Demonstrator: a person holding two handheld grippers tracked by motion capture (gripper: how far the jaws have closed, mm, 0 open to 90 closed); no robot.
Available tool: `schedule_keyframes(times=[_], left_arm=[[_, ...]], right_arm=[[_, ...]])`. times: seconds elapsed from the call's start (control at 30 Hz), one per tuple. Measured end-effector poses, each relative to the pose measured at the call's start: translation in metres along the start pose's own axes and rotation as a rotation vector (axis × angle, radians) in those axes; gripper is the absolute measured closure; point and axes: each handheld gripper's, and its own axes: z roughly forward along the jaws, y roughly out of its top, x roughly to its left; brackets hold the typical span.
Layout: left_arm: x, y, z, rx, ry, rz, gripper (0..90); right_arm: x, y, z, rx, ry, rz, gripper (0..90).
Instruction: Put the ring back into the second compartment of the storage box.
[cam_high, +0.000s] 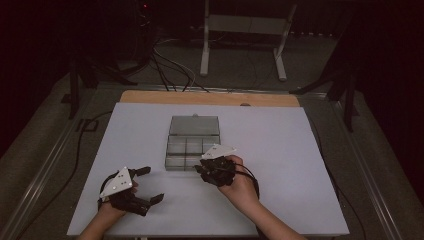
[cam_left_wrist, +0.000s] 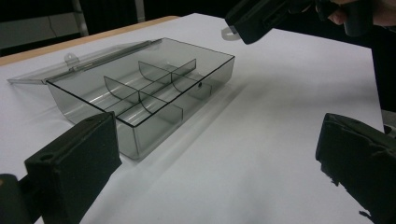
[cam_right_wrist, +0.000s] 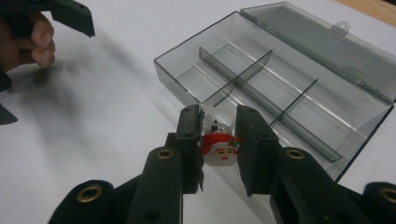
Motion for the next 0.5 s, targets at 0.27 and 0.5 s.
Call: schedule_keyframes(times=[0.27,0.5], left_arm=[[0.000,0.000,0.000,0.001,0.000,0.001,0.9],[-0.001,0.000,0.000,0.000,-0.002,0.000,0.9]], right_arm=[[-0.005,0.008,0.002,-0.007,-0.009,-0.003,71.7],[-0.007,0.013,0.004,-0.014,-0.021,-0.003,71.7]])
